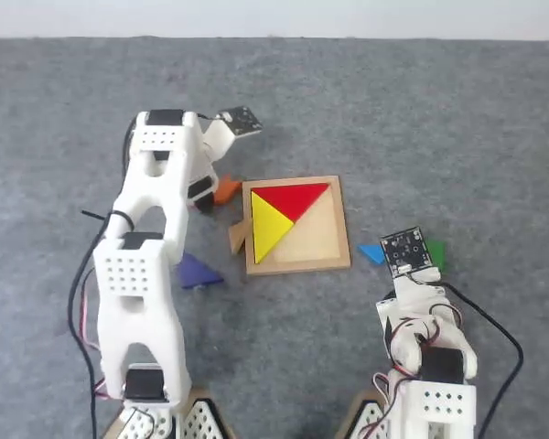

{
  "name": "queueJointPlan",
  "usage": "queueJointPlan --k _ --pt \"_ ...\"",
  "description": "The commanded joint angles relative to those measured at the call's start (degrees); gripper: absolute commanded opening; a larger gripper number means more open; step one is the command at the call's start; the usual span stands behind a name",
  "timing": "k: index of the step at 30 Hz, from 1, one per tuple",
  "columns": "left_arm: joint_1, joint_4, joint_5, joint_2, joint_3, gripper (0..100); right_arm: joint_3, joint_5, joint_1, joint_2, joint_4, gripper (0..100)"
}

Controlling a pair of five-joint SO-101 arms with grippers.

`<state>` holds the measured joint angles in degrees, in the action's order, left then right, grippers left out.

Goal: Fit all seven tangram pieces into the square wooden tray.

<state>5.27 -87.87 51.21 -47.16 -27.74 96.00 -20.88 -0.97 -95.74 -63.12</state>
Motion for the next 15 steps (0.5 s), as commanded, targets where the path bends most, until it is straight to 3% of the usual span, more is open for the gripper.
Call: queueJointPlan --k 1,4,9,15 --pt "1.32 -7.91 1.93 -0.35 -6.90 2 0.88 -0.53 0.13 -0.75 -0.13 0.8" --pt "3.43 -13.01 2.20 1.41 -14.73 1 0.88 -0.53 0.13 -0.75 -0.13 0.8" --pt "3.69 -12.31 1.05 6.77 -16.22 2 0.88 -0.53 0.13 -0.75 -0.13 0.8" --pt "-0.26 -2.46 -9.14 5.89 -16.31 6 0.88 -0.53 0.13 -0.75 -0.13 0.8"
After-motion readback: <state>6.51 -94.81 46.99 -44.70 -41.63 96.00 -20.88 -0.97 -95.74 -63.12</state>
